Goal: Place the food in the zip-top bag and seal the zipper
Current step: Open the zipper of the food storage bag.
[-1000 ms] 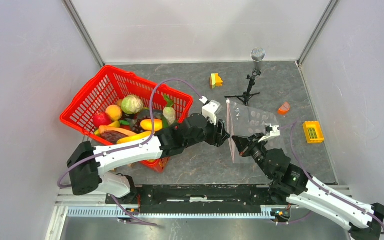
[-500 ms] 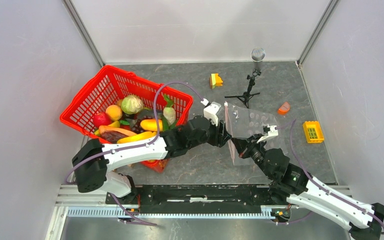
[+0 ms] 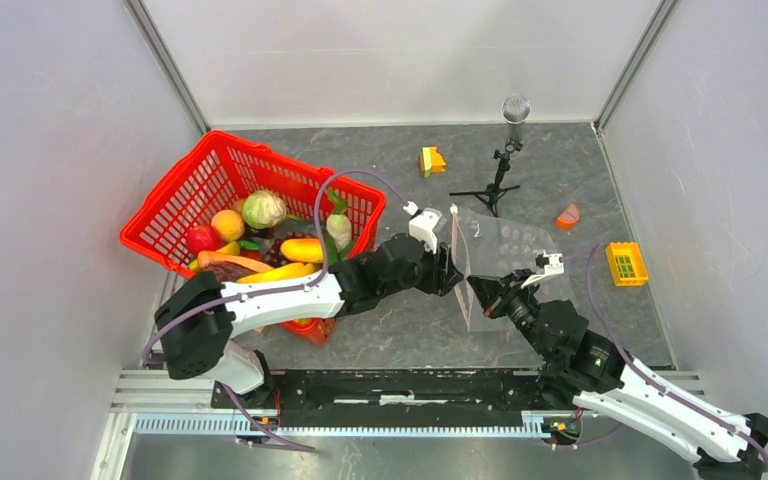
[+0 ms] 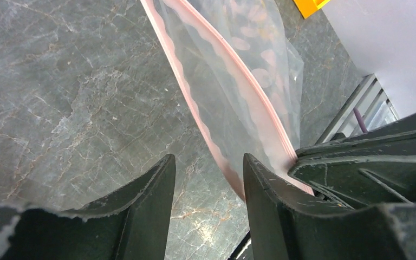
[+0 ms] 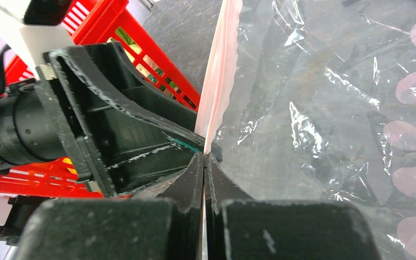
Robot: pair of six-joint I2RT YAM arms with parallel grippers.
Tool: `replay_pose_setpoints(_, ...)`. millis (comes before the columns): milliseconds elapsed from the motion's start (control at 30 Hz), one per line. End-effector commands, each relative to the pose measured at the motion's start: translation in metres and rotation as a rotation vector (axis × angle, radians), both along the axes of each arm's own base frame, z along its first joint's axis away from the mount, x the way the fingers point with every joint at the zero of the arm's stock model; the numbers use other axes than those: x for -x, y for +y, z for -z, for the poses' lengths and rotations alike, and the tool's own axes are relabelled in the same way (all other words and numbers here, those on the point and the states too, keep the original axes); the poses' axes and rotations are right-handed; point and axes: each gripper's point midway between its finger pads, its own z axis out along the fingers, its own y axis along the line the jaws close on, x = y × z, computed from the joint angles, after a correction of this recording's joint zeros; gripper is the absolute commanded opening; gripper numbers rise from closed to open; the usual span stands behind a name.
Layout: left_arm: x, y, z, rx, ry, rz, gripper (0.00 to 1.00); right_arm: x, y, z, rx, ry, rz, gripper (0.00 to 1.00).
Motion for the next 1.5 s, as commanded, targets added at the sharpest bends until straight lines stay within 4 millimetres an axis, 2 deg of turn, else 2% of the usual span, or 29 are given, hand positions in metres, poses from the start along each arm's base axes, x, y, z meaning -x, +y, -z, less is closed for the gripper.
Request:
replay_pose_setpoints(0, -0.003, -0.015, -0.012, 0.093, 0.025, 0.004, 0.55, 0.002, 0.002, -0.023, -0.043, -0.04, -0.018, 0.0)
replay_pose_setpoints(67, 0.0, -0.02, -0.014, 0.114, 0.035, 0.028, 0.5, 0.002, 0.002, -0.022, -0.036, -0.041, -0.023, 0.0)
replay_pose_setpoints(167, 0.005, -0.024, -0.018, 0.139, 0.034, 0.066, 0.36, 0.003, 0.004, -0.02, -0.04, -0.041, -0.033, 0.0)
replay_pose_setpoints(267, 0.004, -0.018, -0.016, 0.131, 0.026, 0.052, 0.16, 0.003, 0.004, -0.021, -0.042, -0.046, -0.033, 0.0)
replay_pose_setpoints(400, -0.002, -0.004, -0.01, 0.076, 0.001, 0.011, 0.03, 0.002, 0.002, -0.027, -0.031, -0.058, -0.026, 0.0)
replay_pose_setpoints(500, -0.01, 0.005, -0.012, 0.026, -0.033, -0.024, 0.02, 0.002, 0.001, -0.029, 0.033, -0.059, -0.035, 0.0)
replay_pose_setpoints(667, -0.01, 0.003, -0.025, -0.01, -0.059, 0.005, 0.02, -0.002, 0.002, -0.029, 0.22, -0.042, -0.057, 0.03)
replay_pose_setpoints(833, -0.007, 0.0, -0.038, 0.004, -0.06, 0.0, 0.02, -0.01, 0.009, -0.035, 0.325, -0.027, -0.059, 0.16)
replay_pose_setpoints(900, -0.007, 0.0, -0.044, 0.002, -0.069, -0.009, 0.02, -0.014, 0.009, -0.034, 0.372, -0.006, -0.047, 0.26)
replay_pose_setpoints(967, -0.006, -0.001, -0.051, -0.002, -0.088, -0.021, 0.02, -0.019, 0.008, -0.032, 0.42, 0.022, -0.026, 0.28)
replay_pose_setpoints(1033, -0.004, 0.002, -0.05, -0.03, -0.089, -0.03, 0.02, -0.022, 0.008, -0.033, 0.426, 0.033, -0.007, 0.32)
replay_pose_setpoints(1100, -0.003, 0.001, -0.052, -0.03, -0.091, -0.032, 0.02, -0.022, 0.011, -0.039, 0.388, 0.014, -0.014, 0.43)
replay_pose_setpoints(1200, 0.0, 0.002, -0.056, -0.033, -0.105, -0.031, 0.02, -0.023, 0.013, -0.052, 0.324, -0.015, -0.002, 0.48)
replay_pose_setpoints(1467, 0.011, 0.0, -0.066, -0.072, -0.181, -0.014, 0.02, -0.033, 0.014, -0.062, 0.282, -0.018, 0.062, 0.53)
